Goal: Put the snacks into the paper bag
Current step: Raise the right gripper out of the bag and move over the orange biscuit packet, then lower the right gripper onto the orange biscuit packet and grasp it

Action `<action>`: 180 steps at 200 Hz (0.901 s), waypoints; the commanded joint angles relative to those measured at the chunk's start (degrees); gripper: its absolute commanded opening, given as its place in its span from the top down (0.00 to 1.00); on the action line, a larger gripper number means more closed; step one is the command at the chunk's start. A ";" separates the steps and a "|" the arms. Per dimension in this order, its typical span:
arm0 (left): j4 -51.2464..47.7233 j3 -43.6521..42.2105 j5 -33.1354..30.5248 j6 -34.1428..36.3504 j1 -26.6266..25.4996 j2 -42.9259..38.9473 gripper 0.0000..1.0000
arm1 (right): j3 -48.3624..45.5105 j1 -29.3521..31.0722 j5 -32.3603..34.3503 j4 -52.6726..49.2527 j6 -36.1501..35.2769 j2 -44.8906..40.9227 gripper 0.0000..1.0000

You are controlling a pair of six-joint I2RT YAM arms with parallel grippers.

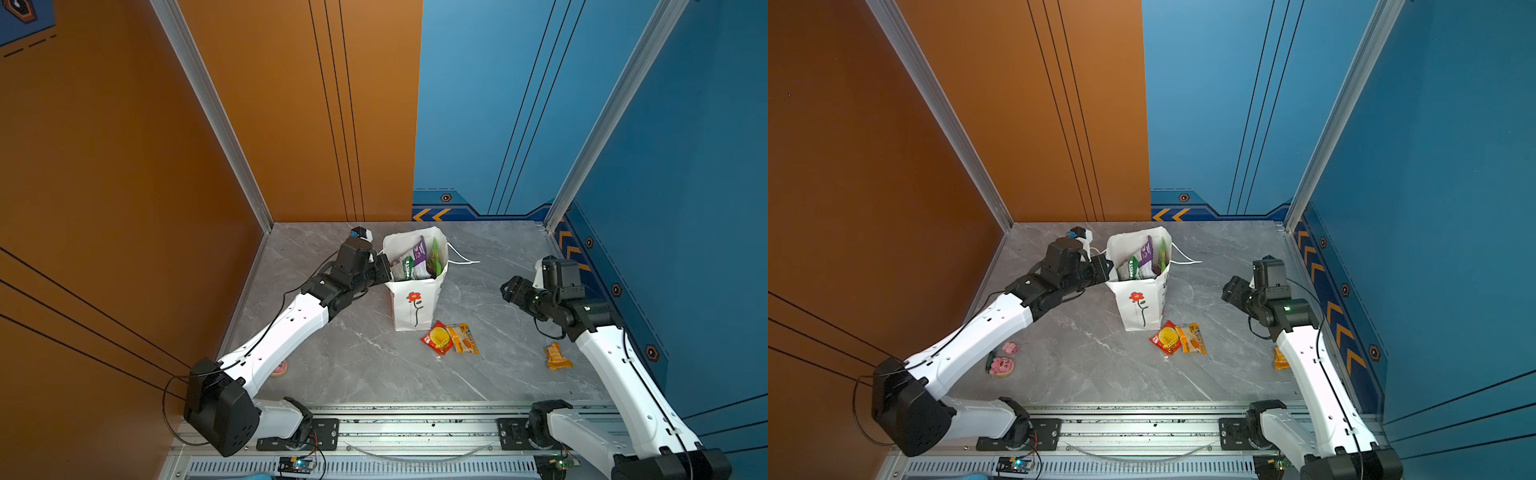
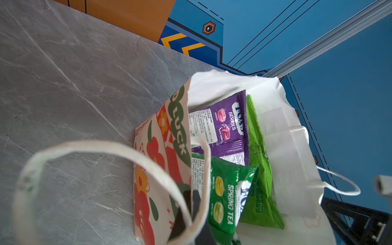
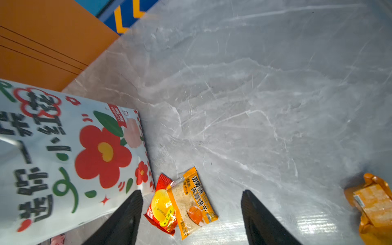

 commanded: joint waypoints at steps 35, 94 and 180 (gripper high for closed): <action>2.66 -0.27 0.94 -0.34 0.54 -1.07 1.00 | -12.26 5.01 -2.73 5.30 5.64 -0.09 0.25; 2.79 -0.65 0.93 -0.49 0.62 -1.54 1.00 | -20.95 12.79 -5.84 16.73 5.56 3.10 0.30; 2.42 -0.78 0.52 -0.19 0.83 -1.60 1.00 | -23.01 15.89 -7.80 24.35 -0.30 14.08 0.35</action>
